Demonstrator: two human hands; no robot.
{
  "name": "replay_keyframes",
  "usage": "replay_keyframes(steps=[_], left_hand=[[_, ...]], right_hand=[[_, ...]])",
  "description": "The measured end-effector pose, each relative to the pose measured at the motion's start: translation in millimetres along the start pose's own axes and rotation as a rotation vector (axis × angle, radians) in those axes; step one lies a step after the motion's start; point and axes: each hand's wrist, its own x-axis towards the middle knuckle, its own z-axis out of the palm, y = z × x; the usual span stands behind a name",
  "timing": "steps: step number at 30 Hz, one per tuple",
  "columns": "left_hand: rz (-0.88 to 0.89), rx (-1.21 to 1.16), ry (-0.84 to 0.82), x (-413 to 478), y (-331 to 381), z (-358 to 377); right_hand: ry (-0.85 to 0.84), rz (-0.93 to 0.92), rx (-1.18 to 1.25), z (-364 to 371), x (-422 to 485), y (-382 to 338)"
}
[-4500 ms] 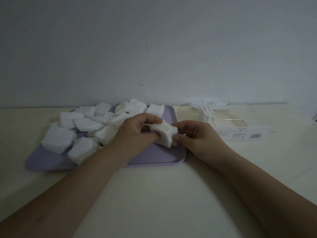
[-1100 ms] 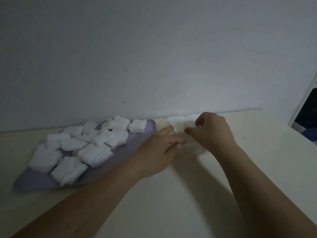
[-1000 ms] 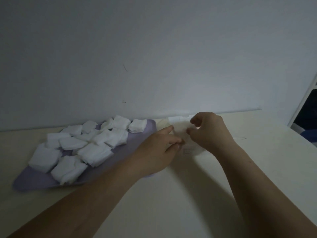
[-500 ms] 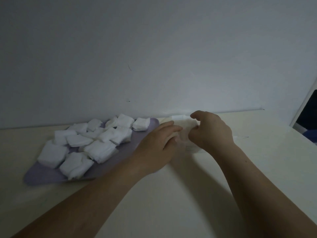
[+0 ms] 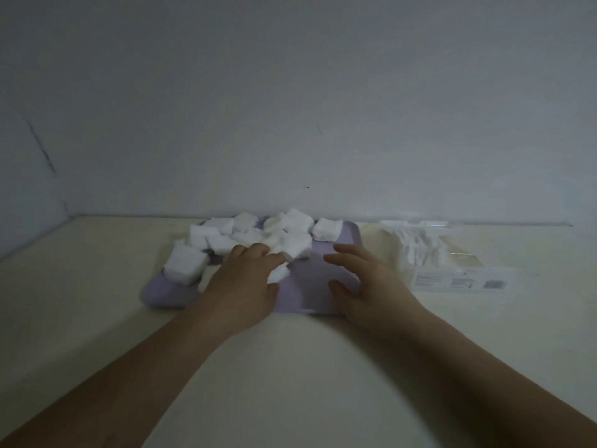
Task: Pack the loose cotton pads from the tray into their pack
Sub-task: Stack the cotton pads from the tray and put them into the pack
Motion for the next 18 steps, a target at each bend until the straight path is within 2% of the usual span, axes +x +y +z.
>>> replay_keyframes(steps=[3, 5, 7, 9, 14, 18], left_hand=[[0.039, -0.077, 0.025, 5, -4, 6], [0.064, -0.072, 0.122, 13, -7, 8], [0.013, -0.002, 0.229, 24, -5, 4], [-0.017, 0.025, 0.258, 35, -2, 0], [-0.093, -0.003, 0.081, 55, 0, 4], [-0.172, -0.080, 0.054, 66, -11, 5]], right_hand=[[-0.014, 0.050, -0.031, 0, 8, -4], [-0.015, 0.054, -0.058, -1, 20, -7], [-0.001, 0.058, -0.113, -2, 38, -12], [-0.039, 0.107, -0.137, -1, 62, -15], [-0.211, 0.238, -0.235, 13, 118, -8], [-0.292, 0.282, -0.284, 22, 142, 11]])
